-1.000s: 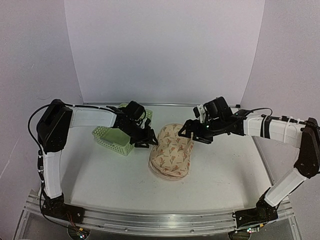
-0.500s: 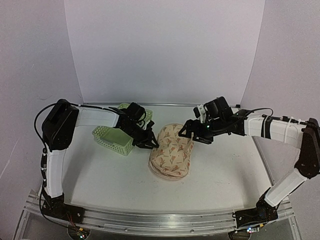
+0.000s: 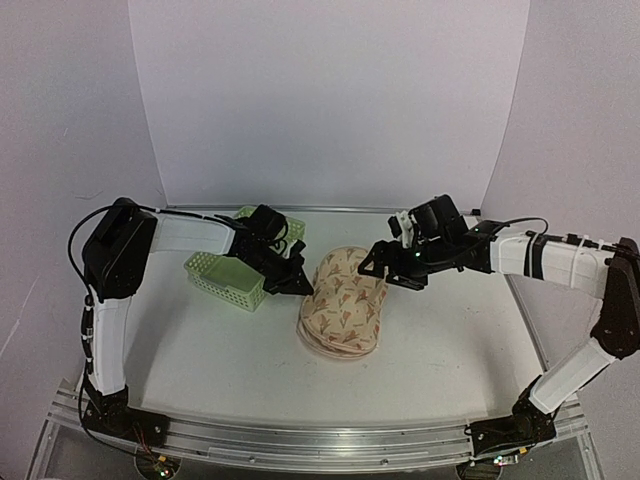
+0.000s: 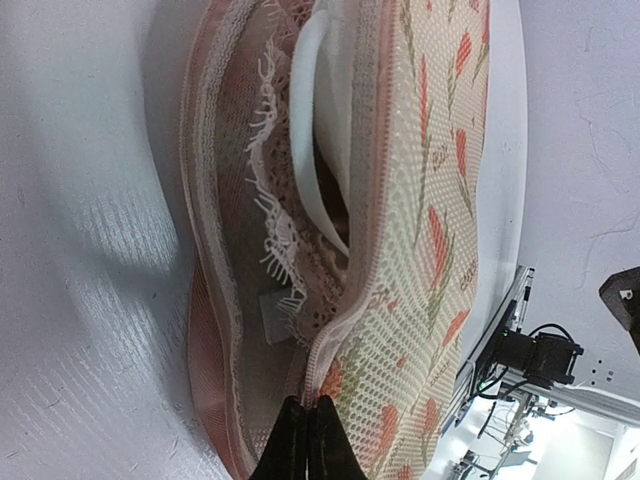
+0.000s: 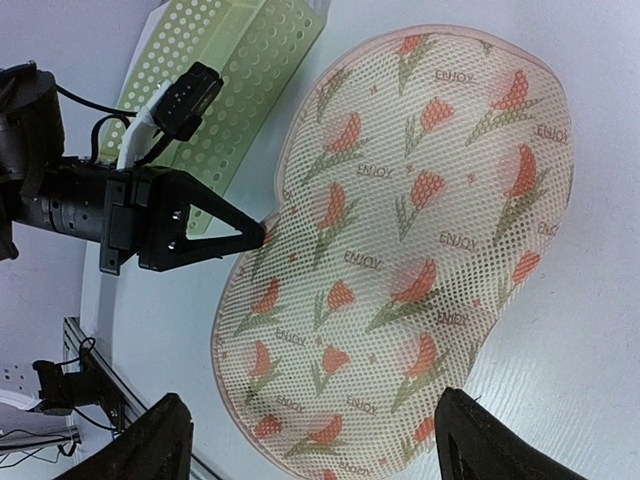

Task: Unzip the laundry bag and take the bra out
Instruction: Open the lid of the laundry bag.

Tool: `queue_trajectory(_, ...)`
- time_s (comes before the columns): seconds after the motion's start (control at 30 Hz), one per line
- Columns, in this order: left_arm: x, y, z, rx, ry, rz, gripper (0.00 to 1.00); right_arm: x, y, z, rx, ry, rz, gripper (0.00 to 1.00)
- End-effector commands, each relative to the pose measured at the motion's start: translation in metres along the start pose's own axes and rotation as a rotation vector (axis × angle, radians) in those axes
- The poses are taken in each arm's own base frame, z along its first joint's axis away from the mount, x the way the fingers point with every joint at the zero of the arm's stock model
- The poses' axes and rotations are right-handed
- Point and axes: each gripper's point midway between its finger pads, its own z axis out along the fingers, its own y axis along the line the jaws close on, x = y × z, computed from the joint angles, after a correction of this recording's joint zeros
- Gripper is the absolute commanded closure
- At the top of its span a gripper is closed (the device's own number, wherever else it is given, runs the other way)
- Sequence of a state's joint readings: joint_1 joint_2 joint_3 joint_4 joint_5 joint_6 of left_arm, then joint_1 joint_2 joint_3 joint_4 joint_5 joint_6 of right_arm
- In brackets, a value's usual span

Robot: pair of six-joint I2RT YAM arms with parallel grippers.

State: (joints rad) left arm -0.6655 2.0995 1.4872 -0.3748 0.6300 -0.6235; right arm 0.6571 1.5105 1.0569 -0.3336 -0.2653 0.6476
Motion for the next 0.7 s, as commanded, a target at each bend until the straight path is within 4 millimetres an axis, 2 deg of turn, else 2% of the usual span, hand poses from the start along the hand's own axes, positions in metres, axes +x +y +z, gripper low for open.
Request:
queue_trajectory(0.0, -0.012, -0.036, -0.029, 0.069, -0.068, 0.064, 1.00, -0.007, 0.009, -0.012, -0.025, -0.047, -0.011, 0.15)
queue_trajectory(0.17, -0.016, -0.058, -0.047, 0.105, -0.101, 0.094, 1.00, -0.006, 0.001, -0.015, 0.009, -0.063, -0.009, 0.16)
queue_trajectory(0.3, -0.017, -0.080, -0.057, 0.143, -0.113, 0.138, 1.00, -0.009, 0.002, -0.022, 0.012, -0.086, -0.021, 0.16)
queue_trajectory(0.67, -0.006, -0.143, -0.054, 0.239, -0.093, 0.236, 1.00, -0.022, 0.007, -0.063, 0.022, -0.221, -0.069, 0.16)
